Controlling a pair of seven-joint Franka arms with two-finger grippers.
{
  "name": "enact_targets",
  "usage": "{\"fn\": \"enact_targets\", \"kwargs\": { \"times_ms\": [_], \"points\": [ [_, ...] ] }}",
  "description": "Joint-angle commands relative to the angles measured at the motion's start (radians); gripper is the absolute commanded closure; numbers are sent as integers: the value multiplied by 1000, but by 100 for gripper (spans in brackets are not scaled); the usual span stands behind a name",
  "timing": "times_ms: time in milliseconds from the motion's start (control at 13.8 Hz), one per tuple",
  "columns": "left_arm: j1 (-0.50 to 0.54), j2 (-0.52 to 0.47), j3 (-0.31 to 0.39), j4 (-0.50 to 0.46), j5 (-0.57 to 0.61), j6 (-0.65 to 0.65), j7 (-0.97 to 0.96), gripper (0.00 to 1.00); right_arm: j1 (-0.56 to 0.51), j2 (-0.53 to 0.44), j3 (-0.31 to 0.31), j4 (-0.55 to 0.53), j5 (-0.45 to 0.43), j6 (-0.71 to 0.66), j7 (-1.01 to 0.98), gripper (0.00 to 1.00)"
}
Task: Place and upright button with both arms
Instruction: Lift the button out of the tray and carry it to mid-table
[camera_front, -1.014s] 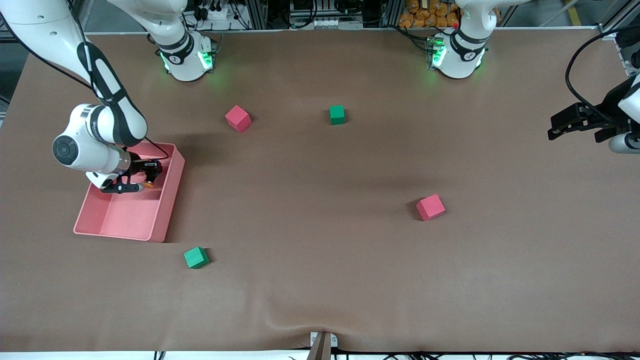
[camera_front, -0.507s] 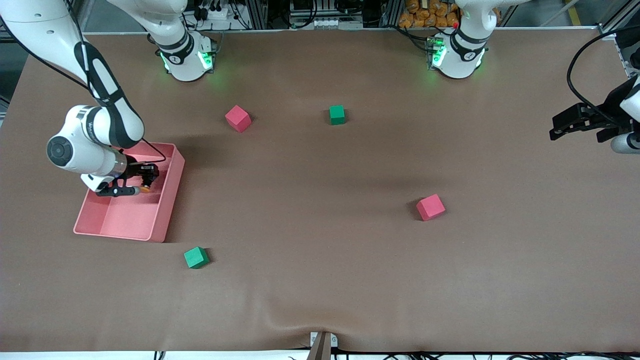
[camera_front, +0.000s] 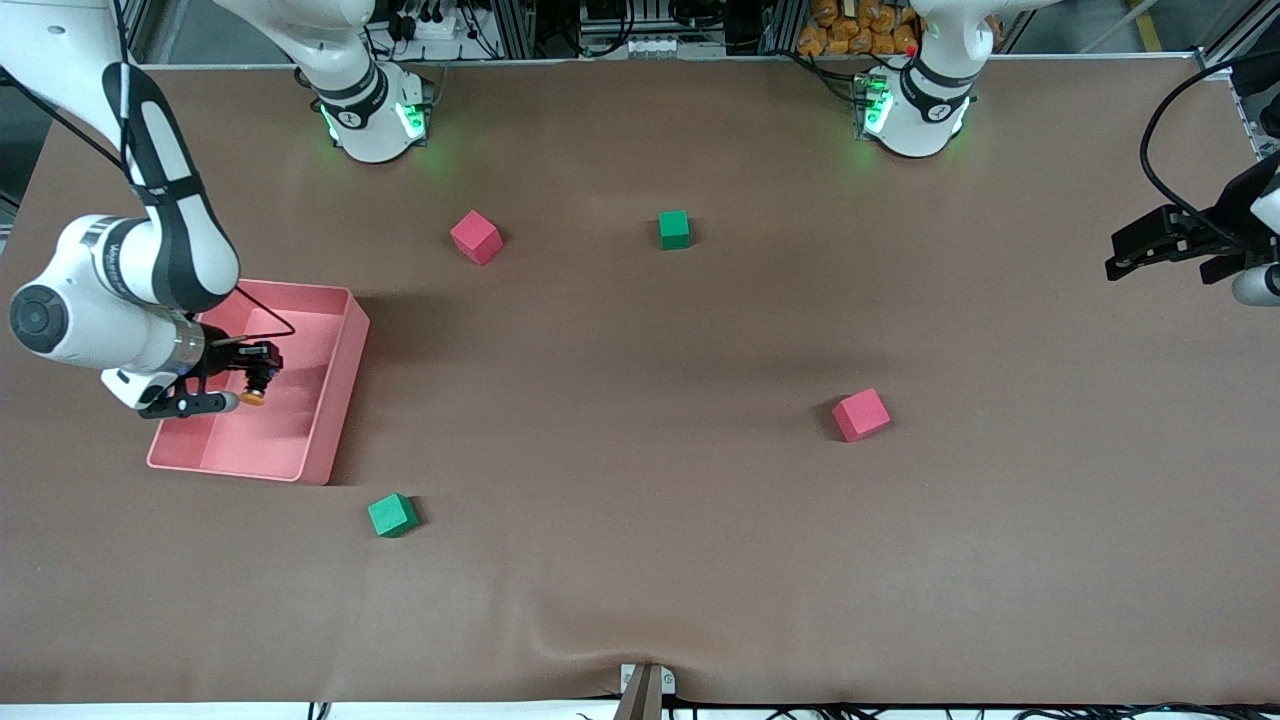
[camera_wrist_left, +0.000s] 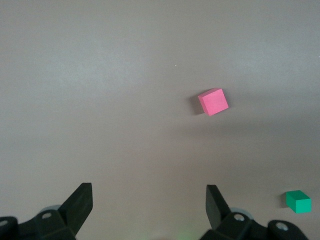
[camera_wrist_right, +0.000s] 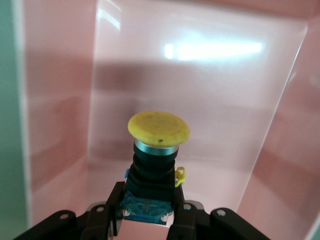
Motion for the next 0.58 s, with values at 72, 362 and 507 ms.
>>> {"fn": "enact_targets", "kwargs": {
  "times_ms": [72,362,507],
  "points": [
    [6,-11,-12,-2,17,-6,-12,0,91,-29,8,70,12,-70,-10,100],
    [6,-10,-12,1,14,-6,-12,0,244,-20,8,174,17,-121,9,100],
    [5,-10,-12,1,15,-6,-12,0,327,-15,8,194,23,-116,56,100]
  ]
}}
